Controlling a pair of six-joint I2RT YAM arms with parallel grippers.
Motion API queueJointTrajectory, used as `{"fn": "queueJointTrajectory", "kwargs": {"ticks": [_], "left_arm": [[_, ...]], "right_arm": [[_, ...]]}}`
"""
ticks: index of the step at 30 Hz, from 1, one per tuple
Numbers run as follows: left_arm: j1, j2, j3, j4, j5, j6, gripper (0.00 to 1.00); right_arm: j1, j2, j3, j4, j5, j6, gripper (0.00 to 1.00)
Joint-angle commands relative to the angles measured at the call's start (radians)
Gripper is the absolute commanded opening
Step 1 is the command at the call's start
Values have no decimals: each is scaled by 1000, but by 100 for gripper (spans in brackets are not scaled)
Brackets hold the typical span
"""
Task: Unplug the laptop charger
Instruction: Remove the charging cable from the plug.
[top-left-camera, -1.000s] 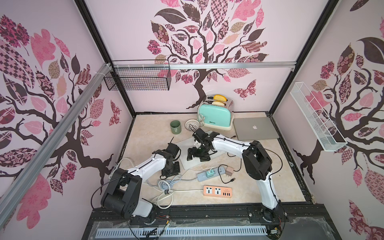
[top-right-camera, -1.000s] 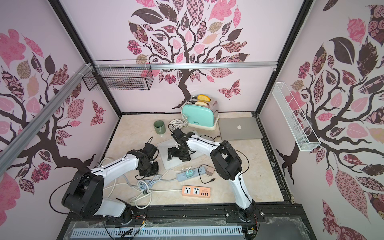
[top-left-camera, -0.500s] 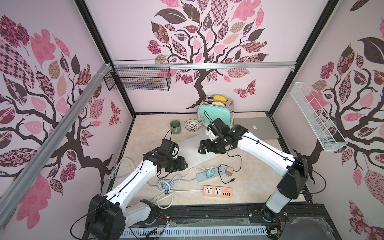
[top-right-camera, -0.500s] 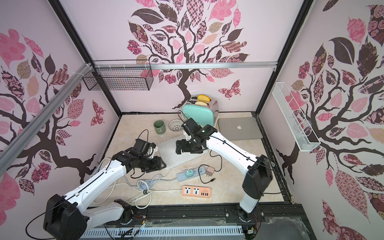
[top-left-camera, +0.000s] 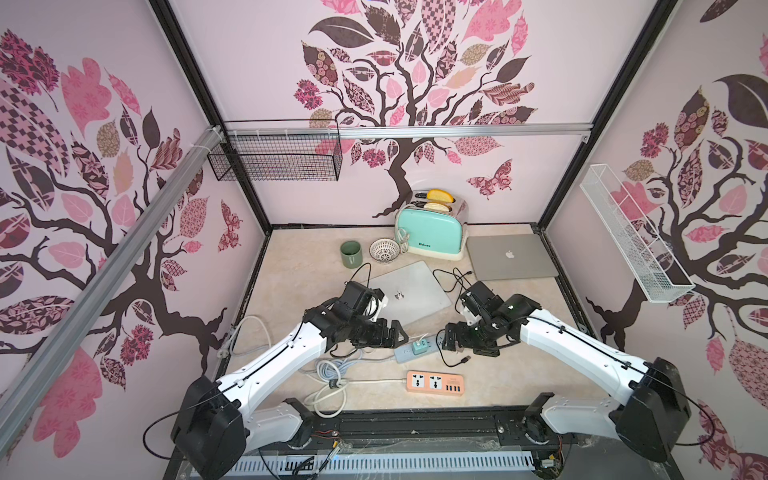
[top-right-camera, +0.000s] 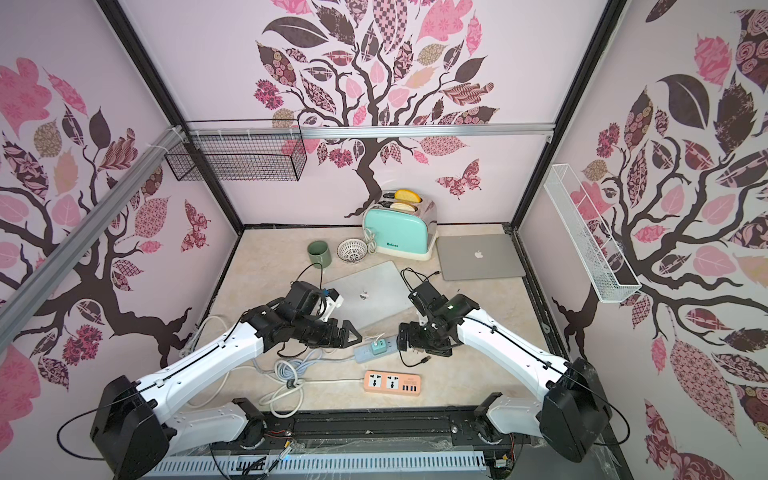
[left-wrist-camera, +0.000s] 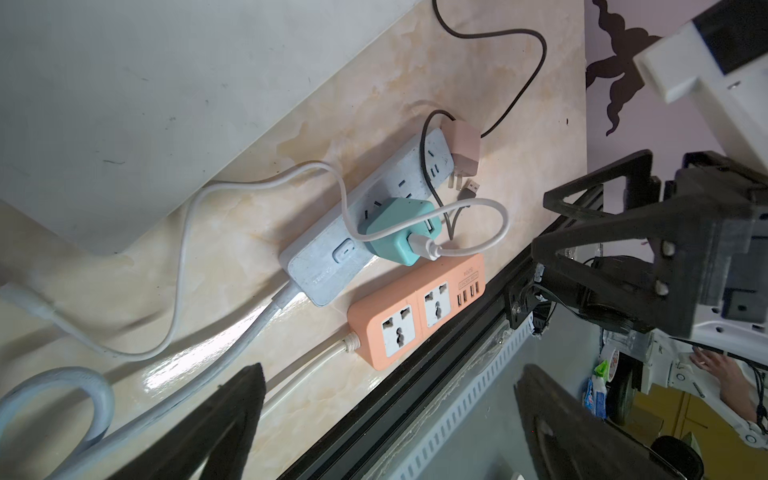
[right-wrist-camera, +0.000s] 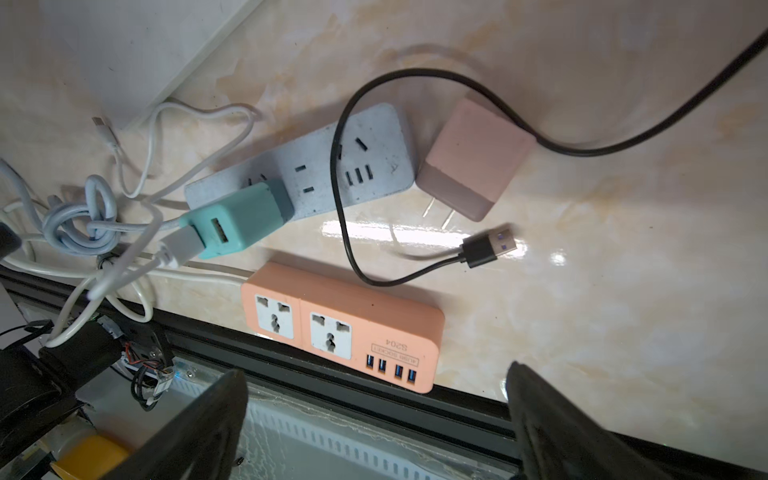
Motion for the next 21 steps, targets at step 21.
{"fn": "queueJointTrajectory", "kwargs": {"ticks": [21], "left_arm": [[-125, 151, 65, 148, -26, -14, 65]], "right_arm": [[-4, 264, -20, 283, -118, 56, 99]]}}
